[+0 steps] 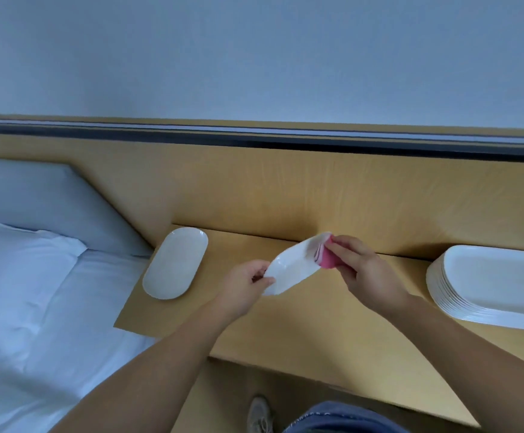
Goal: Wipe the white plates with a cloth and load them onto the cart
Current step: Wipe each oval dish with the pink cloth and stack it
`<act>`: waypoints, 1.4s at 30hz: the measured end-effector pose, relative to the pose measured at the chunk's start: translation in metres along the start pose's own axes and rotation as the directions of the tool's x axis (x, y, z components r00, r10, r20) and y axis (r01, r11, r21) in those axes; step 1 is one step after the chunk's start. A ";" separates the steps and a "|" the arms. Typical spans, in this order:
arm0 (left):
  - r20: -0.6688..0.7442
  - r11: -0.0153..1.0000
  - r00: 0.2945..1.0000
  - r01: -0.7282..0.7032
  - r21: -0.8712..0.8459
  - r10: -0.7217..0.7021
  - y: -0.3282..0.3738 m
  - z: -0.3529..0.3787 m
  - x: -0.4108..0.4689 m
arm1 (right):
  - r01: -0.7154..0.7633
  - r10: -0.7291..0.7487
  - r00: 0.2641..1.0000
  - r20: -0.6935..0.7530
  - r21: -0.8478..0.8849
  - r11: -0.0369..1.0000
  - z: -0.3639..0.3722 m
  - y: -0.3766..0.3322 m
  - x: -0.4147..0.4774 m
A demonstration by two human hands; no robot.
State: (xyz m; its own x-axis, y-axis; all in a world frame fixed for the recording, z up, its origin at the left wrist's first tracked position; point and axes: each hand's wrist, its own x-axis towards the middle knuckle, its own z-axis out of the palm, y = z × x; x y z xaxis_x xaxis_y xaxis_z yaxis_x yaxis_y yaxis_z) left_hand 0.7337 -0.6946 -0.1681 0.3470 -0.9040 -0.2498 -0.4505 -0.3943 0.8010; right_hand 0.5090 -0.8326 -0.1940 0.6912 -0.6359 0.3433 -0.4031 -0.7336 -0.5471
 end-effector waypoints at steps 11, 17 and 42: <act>-0.404 0.826 0.886 0.044 0.562 0.227 -0.103 -0.104 -0.050 | 0.138 -0.145 0.980 0.135 0.057 0.989 0.050 -0.066 0.049; -0.369 0.768 0.914 0.115 0.630 0.166 -0.141 -0.131 -0.040 | 0.125 -0.129 0.978 0.164 0.037 0.991 0.077 -0.085 0.056; 0.078 0.746 0.994 -0.113 0.656 0.083 -0.153 -0.110 0.032 | -0.268 0.271 0.956 0.114 -0.041 0.963 0.084 -0.090 0.023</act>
State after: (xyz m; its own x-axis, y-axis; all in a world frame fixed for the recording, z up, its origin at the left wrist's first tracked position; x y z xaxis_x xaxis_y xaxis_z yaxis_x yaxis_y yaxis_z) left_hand 0.9042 -0.6451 -0.2393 0.2436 -0.9436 -0.2244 -0.9152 -0.3002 0.2690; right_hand 0.6116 -0.7609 -0.2010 0.6198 -0.7791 0.0935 -0.5977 -0.5460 -0.5871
